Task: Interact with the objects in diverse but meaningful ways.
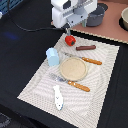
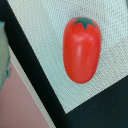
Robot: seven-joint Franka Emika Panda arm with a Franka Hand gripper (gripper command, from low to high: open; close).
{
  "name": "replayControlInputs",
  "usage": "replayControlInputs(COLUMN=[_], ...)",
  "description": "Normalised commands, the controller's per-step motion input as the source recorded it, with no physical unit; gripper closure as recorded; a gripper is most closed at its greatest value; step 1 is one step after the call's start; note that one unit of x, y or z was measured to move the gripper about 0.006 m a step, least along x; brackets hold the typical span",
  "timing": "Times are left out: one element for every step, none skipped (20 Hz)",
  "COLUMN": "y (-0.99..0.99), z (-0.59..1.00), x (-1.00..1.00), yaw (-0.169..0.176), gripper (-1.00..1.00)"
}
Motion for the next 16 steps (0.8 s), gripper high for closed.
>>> replayControlInputs(y=[-0.09, -0.09, -0.08, -0.08, -0.08, -0.06, -0.05, -0.11, -0.15, -0.14, -0.15, -0.01, -0.04, 0.0, 0.0, -0.02], z=[0.38, 0.37, 0.34, 0.28, 0.18, 0.02, -0.08, -0.23, -0.27, -0.23, -0.14, -0.09, -0.03, -0.02, -0.04, -0.12], x=[0.52, 0.51, 0.5, 0.49, 0.44, 0.32, 0.2, 0.1, 0.07, 0.09, 0.07, 0.0, 0.0, 0.0, 0.0, 0.0], yaw=[0.036, 0.039, 0.041, 0.047, 0.06, 0.095, 0.131, 0.166, 0.194, 0.2, 0.178, 0.05, 0.0, 0.0, 0.0, 0.0], gripper=[-1.0, -1.0, -1.0, -1.0, -1.0, -1.0, -1.0, -1.0, -1.0, -1.0, -1.0, -1.0, -1.0, -1.0, -1.0, -1.0])
